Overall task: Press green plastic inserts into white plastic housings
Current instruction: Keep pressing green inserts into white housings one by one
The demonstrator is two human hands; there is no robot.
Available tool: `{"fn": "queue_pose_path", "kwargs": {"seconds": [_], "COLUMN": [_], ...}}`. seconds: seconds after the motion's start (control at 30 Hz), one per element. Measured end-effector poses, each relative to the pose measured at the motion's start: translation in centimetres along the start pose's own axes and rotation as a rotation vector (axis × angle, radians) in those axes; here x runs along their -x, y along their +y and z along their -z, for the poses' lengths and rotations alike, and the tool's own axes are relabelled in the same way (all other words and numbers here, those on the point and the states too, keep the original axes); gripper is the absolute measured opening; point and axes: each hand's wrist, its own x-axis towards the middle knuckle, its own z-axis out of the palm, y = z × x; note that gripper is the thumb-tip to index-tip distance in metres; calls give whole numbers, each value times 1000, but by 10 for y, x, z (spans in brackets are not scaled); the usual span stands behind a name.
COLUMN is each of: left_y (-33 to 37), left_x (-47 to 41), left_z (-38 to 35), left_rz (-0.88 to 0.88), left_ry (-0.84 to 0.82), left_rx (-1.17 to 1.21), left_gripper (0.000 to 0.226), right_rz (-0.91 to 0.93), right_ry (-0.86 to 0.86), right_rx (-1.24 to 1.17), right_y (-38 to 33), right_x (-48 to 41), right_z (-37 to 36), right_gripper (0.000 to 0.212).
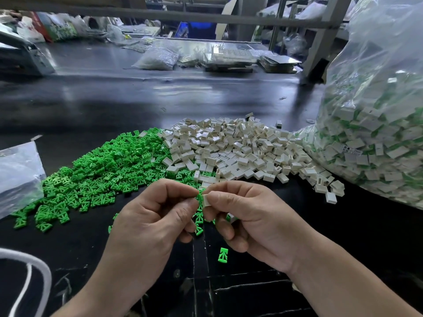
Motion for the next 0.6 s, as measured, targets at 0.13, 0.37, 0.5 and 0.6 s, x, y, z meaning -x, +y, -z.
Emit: {"fn": "queue_pose_path", "kwargs": {"seconds": [0.13, 0.37, 0.5, 0.6], "left_y": [2, 0, 0, 4], "left_x": [0, 1, 1, 1], "left_z": [3, 4, 4, 3], "left_rz": [-26, -27, -26, -7], "left_ry": [5, -7, -11, -15], "left_rx": [-96, -136, -144, -99], "left_gripper": [13, 18, 15, 17], "right_rz": [70, 122, 144, 138], "right_ry": [45, 29, 27, -15], "right_rx": [127, 186, 257, 222], "right_y": [2, 5, 6, 4], "right_x": [0, 0, 0, 1], "right_z": [-1, 0, 1, 0], "right_gripper": [5, 11, 10, 11]}}
